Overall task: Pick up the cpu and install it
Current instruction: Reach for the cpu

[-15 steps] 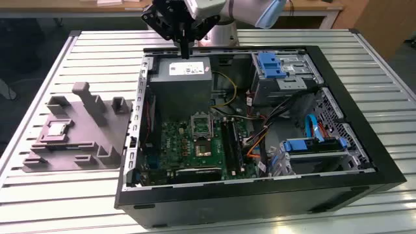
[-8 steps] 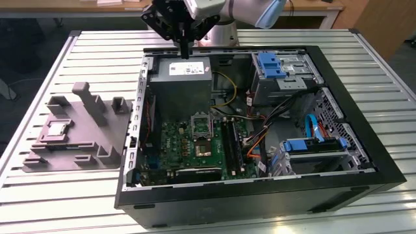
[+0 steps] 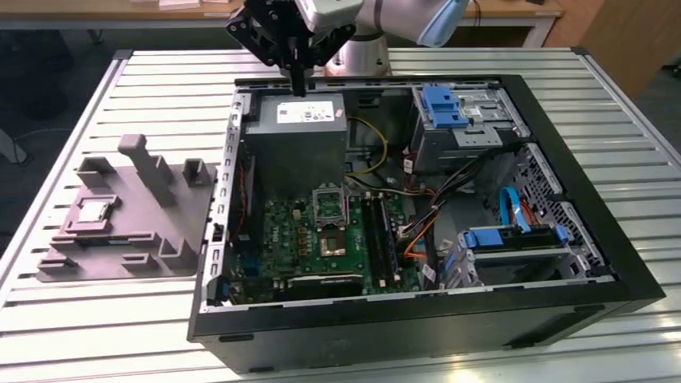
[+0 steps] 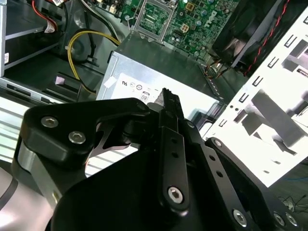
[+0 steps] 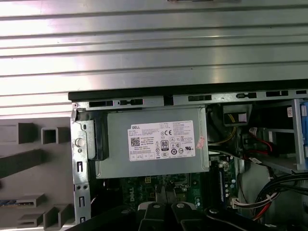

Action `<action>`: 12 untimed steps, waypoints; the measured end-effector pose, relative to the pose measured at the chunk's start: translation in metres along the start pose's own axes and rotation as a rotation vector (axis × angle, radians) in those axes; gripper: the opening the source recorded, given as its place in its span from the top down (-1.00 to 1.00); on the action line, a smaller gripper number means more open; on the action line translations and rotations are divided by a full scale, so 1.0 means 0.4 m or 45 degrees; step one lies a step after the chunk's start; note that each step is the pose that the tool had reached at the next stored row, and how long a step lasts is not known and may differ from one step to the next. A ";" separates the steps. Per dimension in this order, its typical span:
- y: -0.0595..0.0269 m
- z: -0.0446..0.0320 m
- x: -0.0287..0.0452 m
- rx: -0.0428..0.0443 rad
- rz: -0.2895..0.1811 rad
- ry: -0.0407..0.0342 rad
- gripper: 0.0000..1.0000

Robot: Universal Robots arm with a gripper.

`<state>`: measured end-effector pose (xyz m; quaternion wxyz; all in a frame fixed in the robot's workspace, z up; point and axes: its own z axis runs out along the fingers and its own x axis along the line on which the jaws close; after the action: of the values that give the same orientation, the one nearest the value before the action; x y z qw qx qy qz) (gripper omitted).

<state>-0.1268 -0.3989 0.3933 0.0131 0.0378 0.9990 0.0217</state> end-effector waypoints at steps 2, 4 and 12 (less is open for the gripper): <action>0.000 0.000 0.001 0.000 0.000 0.0000 0.79; 0.000 0.000 0.002 0.000 0.000 0.0000 0.79; -0.002 0.001 0.020 0.000 0.000 0.0000 0.79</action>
<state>-0.1347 -0.3989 0.3926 0.0131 0.0379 0.9990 0.0217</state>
